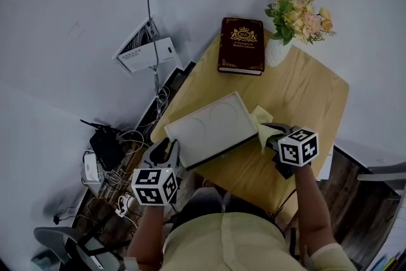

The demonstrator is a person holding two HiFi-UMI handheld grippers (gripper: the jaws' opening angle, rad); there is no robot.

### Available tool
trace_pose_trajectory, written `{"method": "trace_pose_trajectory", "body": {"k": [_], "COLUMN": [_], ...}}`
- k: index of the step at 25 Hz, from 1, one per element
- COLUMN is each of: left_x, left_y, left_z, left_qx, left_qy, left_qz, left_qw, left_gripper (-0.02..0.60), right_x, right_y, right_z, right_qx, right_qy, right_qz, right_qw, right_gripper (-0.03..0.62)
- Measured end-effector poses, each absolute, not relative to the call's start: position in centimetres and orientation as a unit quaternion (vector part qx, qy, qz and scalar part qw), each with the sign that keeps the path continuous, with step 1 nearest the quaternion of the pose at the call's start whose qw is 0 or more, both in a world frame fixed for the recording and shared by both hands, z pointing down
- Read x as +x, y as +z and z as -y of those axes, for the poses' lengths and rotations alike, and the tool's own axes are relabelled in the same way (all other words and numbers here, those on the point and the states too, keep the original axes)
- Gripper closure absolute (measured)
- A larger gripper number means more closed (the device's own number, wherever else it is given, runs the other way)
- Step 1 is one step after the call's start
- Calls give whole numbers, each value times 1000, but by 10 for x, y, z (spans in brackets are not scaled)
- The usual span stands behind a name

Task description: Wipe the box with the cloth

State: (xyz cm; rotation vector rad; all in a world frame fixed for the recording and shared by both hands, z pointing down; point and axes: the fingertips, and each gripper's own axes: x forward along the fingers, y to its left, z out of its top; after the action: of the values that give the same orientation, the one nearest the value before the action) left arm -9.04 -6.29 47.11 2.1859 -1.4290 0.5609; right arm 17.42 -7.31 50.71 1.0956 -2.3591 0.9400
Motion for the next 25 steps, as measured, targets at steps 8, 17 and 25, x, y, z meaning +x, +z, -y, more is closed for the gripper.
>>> {"method": "trace_pose_trajectory", "body": {"k": [8,17,25], "left_x": [-88,-94,-108], "left_y": [467,459,451], "left_z": [55,40,30], "left_qx": [804,804,799], "left_qy": [191,173,160], "left_qz": [513,519,530], "left_qw": [231,233,236], "left_gripper": [474,473,474], "right_x": [177,202,198], "right_y": [510,483,402], "right_z": [59,63,76], "right_qx": [404,475,517], "right_qy": [340,315,232], "right_qz": [826,803,817], "right_qw": [196,176,107], "right_gripper": [563,563,563]}}
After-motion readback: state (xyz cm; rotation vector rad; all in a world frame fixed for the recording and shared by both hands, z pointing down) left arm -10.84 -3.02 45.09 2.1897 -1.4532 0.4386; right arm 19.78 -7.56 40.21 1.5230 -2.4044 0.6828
